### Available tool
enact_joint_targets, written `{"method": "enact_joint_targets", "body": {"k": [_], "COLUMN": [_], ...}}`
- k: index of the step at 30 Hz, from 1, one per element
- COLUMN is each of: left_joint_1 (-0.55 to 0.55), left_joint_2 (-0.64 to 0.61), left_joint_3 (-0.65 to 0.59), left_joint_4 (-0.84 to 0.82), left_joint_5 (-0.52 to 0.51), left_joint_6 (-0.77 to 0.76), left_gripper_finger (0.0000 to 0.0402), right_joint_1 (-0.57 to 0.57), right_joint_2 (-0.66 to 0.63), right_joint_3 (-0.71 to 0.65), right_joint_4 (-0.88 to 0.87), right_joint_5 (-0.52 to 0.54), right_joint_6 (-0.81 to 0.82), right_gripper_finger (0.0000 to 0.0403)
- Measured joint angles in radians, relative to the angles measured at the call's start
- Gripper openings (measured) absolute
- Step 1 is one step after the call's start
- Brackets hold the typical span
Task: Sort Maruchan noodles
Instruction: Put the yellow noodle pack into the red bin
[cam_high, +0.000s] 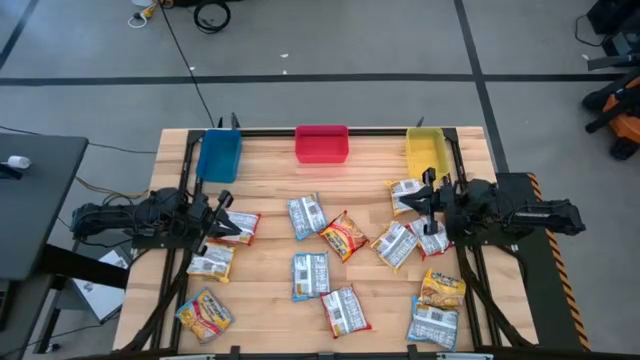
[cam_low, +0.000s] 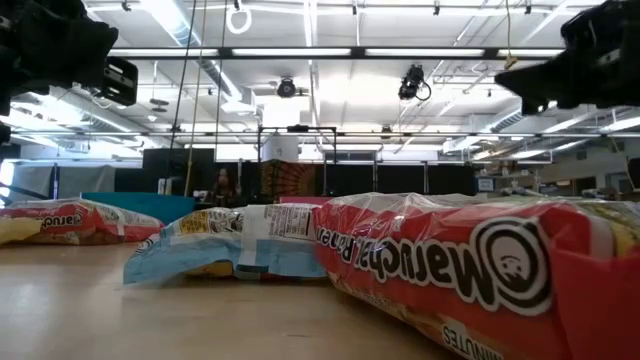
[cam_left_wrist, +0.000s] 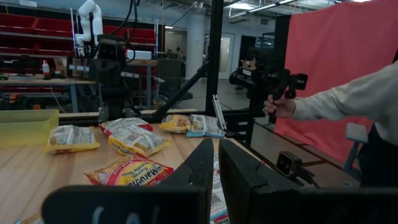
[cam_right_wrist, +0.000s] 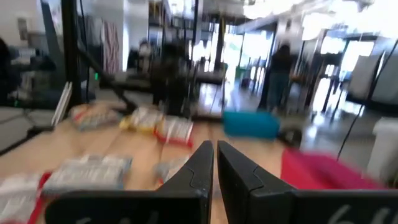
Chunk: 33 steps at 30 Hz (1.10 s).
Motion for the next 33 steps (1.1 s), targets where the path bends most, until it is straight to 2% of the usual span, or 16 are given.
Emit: {"method": "enact_joint_targets", "body": {"k": [5,17,25,33], "left_joint_1": [0.0,0.0,0.0,0.0], "left_joint_2": [0.0,0.0,0.0,0.0], "left_joint_3": [0.0,0.0,0.0,0.0], "left_joint_4": [0.0,0.0,0.0,0.0], "left_joint_5": [0.0,0.0,0.0,0.0], "left_joint_6": [0.0,0.0,0.0,0.0], "left_gripper_finger": [0.0032,0.0032,0.0032,0.0032], "right_joint_1": [0.0,0.0,0.0,0.029], "right_joint_2": [0.0,0.0,0.016,0.127], "right_joint_3": [0.0,0.0,0.0,0.023], "right_joint_4": [-0.06,0.164,0.14,0.161], "right_joint_5": [-0.007,0.002,0.053,0.082], "right_joint_6": [0.107,0.448,0.417,0.467], "right_gripper_finger": [0.0029,0.0029,0.0029,0.0006]}}
